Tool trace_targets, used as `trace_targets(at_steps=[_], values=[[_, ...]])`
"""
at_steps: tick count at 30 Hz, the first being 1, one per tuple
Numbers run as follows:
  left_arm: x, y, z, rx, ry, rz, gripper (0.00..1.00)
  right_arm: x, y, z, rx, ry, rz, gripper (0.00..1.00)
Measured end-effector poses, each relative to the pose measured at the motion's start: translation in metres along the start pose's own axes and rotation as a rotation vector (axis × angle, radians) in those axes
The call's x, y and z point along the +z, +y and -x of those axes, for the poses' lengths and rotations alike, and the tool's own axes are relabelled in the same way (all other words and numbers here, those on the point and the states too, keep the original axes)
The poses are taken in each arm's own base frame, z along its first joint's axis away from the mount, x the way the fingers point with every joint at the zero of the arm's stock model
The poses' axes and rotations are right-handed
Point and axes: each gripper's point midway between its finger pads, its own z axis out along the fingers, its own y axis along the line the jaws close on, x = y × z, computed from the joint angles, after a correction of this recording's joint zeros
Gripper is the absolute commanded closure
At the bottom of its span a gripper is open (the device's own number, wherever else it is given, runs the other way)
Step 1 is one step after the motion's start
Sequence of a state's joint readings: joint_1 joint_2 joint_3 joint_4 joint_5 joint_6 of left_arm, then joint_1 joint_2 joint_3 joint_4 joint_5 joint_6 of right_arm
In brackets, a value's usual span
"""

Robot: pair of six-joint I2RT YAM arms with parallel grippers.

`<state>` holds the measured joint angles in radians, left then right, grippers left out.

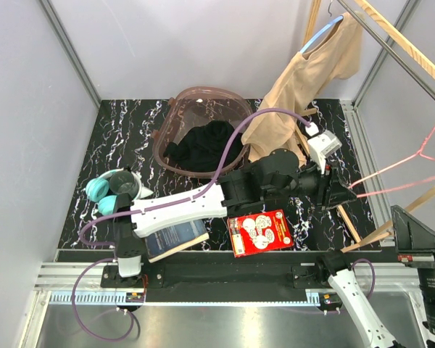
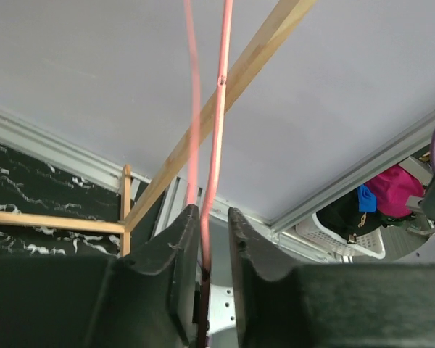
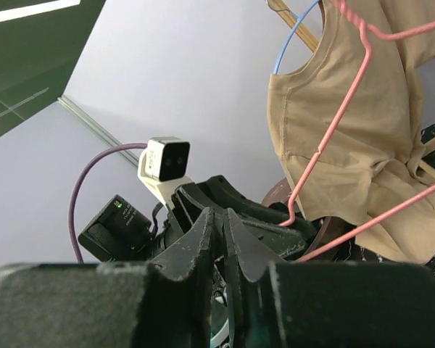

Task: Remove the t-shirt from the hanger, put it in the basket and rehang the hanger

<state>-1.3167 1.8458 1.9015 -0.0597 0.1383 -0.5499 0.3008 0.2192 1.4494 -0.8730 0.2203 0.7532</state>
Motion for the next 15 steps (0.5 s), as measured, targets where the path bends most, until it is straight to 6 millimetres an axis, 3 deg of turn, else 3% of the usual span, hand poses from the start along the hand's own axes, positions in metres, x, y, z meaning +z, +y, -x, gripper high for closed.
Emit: trace_targets(at_steps=[6,10,15], values=[[-0.022,0.010,-0.007,0.003,0.022,0.041,0.35,-0.001,0.008,0.010,-0.078,0.001,0.011,0.80],[-0.048,0.020,-0.005,-0.010,0.009,0.061,0.28,0.003,0.020,0.007,-0.151,0.054,0.047,0.76],[-0.083,0.025,0.005,-0.011,-0.027,0.084,0.27,0.020,0.041,-0.008,-0.231,0.165,0.127,0.71]])
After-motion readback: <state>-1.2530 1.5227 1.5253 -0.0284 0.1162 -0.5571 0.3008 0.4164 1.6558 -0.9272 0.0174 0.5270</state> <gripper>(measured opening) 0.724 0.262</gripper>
